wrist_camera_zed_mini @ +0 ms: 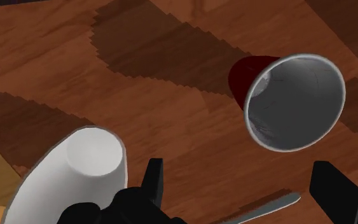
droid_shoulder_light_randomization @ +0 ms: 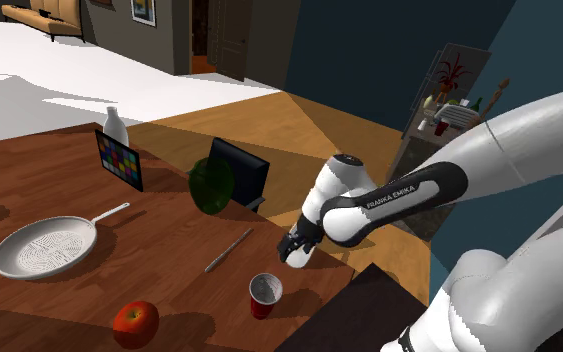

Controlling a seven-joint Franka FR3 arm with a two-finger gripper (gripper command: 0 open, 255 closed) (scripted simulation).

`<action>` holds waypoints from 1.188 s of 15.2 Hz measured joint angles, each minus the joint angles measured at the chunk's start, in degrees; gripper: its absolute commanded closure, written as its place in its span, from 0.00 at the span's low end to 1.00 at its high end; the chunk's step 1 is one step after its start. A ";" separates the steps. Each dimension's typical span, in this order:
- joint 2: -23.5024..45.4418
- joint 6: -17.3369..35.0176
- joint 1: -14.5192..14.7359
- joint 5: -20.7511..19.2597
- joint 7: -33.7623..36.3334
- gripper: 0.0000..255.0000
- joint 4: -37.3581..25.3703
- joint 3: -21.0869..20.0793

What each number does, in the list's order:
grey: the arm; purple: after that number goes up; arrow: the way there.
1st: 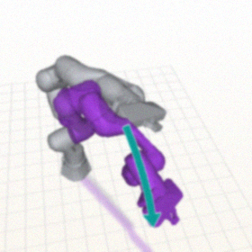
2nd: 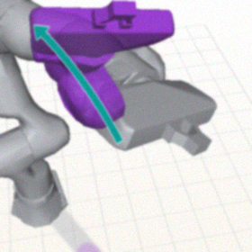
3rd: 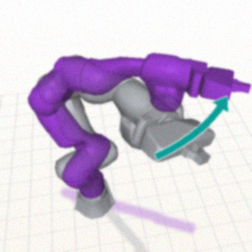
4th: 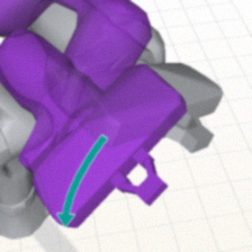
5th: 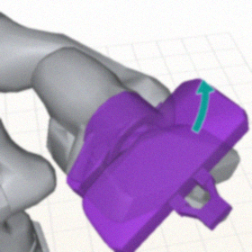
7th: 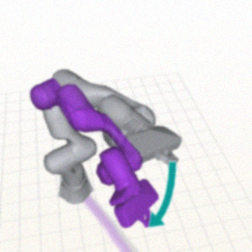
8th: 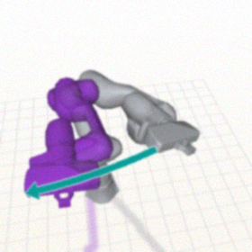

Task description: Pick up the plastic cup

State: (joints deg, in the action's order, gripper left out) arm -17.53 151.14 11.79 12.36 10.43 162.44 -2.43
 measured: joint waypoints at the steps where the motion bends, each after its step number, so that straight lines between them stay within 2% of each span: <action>1: 2.84 2.61 1.14 1.64 -0.62 0.00 -0.10 0.04; 3: 7.57 7.17 3.47 5.59 -2.67 0.00 -0.09 0.38; 5: 12.92 11.27 6.32 11.14 -5.26 0.00 -1.20 0.09; 7: 16.76 13.95 7.84 16.58 -8.81 0.00 -2.15 -0.26; 10: 21.12 17.03 8.37 22.73 -13.61 0.00 -3.30 -1.29; 14: 25.78 20.12 7.26 30.16 -19.87 0.00 -4.83 -3.94; 15: 26.25 20.41 6.99 30.95 -20.62 1.00 -4.99 -4.28; 18: 26.64 20.69 6.75 31.67 -21.30 1.00 -5.13 -4.58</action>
State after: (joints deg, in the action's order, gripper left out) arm 9.12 171.83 18.54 44.03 -10.87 157.31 -7.01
